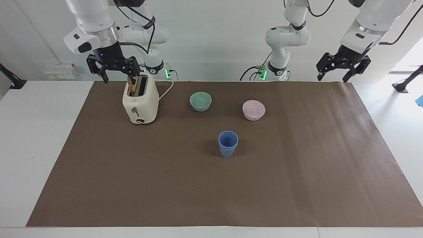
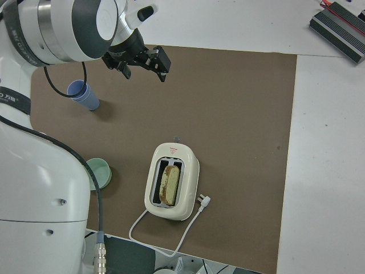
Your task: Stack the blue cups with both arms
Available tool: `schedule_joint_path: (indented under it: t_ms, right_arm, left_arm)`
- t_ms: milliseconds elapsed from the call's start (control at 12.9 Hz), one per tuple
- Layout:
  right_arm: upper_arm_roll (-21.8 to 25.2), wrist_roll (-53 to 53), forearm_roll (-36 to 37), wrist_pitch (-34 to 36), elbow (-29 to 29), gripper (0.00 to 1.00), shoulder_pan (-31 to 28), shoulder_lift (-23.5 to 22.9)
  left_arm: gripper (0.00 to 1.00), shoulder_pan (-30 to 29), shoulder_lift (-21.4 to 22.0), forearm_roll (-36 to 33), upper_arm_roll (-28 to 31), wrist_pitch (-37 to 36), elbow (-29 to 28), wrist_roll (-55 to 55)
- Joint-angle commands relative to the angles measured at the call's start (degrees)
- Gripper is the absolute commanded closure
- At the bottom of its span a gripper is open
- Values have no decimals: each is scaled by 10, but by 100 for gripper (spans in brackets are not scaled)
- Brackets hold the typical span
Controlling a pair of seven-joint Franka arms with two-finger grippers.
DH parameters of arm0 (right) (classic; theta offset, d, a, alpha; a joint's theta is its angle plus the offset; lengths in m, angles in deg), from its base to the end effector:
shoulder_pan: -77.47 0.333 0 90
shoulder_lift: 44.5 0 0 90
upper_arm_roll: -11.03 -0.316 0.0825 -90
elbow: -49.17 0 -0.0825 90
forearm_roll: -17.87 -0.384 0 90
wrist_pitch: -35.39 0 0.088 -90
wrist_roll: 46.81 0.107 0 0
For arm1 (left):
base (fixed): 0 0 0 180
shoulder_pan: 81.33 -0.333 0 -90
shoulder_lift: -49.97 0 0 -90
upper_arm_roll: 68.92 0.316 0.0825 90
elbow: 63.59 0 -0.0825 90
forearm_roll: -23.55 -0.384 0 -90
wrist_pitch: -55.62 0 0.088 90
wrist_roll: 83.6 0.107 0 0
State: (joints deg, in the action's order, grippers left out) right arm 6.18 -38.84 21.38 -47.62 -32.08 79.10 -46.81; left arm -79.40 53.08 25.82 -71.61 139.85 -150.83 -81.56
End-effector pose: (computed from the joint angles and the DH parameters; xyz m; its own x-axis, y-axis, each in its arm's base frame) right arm 0.5518 0.0543 0.6629 0.9994 -0.0333 -0.0012 -0.0331 -0.9978 0.0582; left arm 0.5248 -0.0478 0.6675 0.9928 -0.1198 0.0031 -0.1199 -0.9921 0.0368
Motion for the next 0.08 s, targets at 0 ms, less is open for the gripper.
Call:
schedule_joint_path:
  t_ms: [0]
  right_arm:
    - [-5,-15,-4,-1,-11,0,-9,8]
  left_arm:
    - [0,-8,10,6,-2,-6,-6,4]
